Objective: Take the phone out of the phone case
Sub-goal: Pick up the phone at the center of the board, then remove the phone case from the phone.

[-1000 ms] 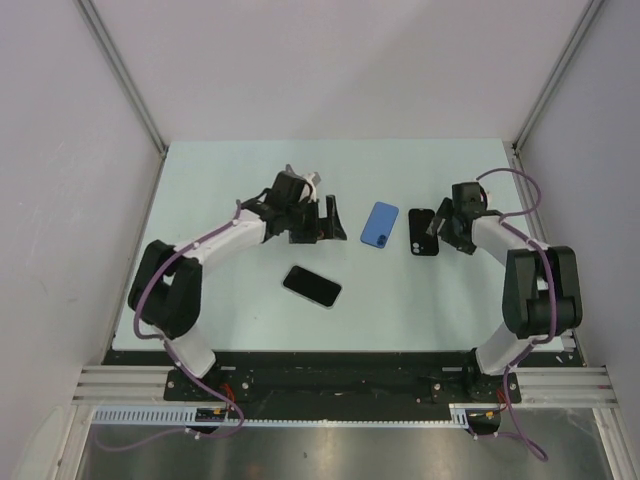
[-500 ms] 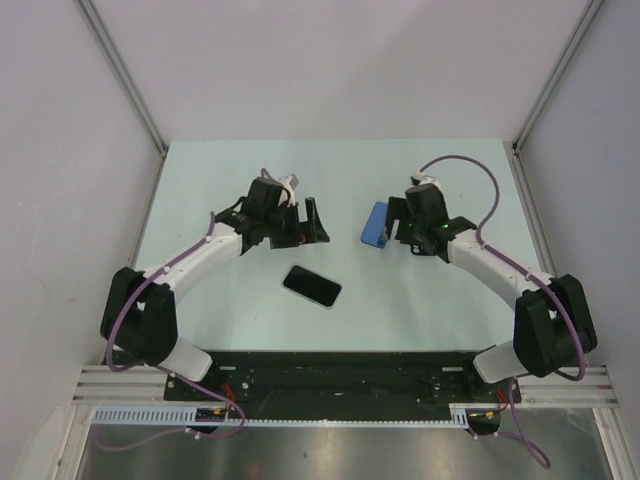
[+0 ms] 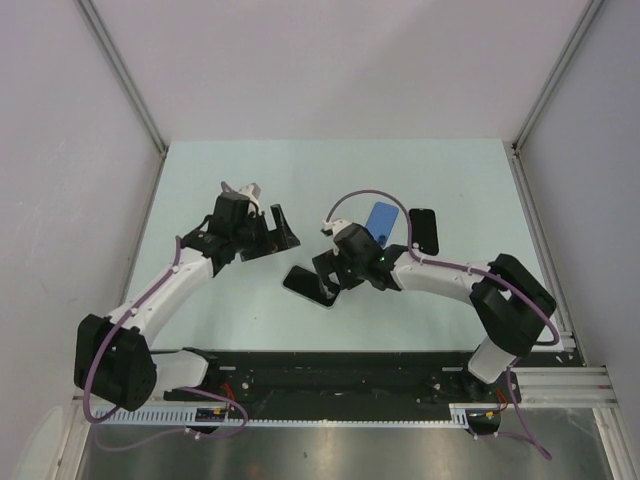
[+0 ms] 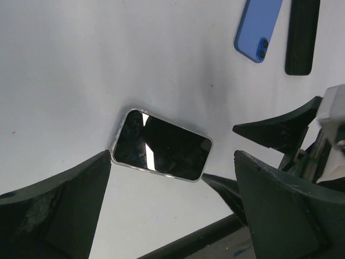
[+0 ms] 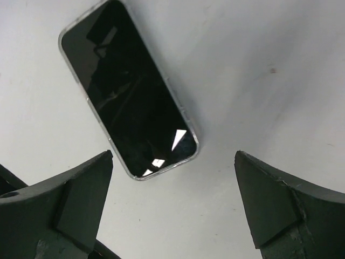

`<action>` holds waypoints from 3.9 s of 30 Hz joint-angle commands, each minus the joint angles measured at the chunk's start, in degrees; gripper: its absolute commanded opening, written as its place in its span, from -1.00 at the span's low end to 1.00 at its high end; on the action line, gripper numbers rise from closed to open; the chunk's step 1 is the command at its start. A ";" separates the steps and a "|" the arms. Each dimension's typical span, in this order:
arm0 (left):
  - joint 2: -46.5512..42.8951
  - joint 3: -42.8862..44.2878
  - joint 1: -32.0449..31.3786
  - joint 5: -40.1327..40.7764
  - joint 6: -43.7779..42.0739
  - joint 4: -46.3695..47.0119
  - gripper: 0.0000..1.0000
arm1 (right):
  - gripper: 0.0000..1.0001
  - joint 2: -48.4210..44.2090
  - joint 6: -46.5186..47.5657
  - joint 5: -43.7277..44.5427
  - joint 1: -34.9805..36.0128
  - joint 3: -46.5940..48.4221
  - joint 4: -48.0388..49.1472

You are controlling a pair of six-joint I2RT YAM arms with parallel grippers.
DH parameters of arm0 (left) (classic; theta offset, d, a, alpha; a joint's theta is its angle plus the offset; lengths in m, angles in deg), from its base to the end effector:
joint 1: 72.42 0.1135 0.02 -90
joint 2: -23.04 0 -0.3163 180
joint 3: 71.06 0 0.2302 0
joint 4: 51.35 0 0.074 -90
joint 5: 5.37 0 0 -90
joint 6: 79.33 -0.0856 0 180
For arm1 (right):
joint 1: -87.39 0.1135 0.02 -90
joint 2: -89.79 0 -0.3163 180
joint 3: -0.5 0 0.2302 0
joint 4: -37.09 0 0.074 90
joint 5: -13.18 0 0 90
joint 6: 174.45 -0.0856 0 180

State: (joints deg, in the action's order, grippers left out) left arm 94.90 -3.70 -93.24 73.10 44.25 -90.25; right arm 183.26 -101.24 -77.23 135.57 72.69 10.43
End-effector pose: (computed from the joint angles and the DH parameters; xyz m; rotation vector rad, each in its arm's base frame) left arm 0.2423 -0.1104 0.2875 -0.1641 2.4129 -0.6926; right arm 0.2400 0.2691 0.2272 -0.6732 2.3833 0.5188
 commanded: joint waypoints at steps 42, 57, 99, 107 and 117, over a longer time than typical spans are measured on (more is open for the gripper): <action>8.12 0.93 6.58 -8.42 3.06 0.86 0.99 | 0.51 21.50 2.48 6.13 12.90 11.39 -10.96; 2.85 -15.06 10.80 -24.68 12.81 10.33 1.00 | -0.16 13.58 -13.34 -8.89 4.47 6.99 1.35; 7.51 -2.85 11.67 -42.60 20.46 29.13 -1.00 | 0.88 -6.10 -30.64 -33.52 -6.87 -4.16 28.06; 4.96 -5.23 13.61 -46.39 35.49 48.65 -1.00 | 0.76 -10.15 -38.31 -31.23 -9.86 -7.33 37.12; 4.17 -6.98 14.23 -46.04 42.70 58.06 -1.00 | -0.50 -12.79 -48.05 -33.08 -11.71 -14.89 51.52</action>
State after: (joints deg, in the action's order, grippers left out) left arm 102.07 -10.45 -79.51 29.69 81.02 -40.51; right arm 172.90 -143.14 -109.14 125.06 60.16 51.78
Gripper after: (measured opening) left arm 0.149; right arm 0.458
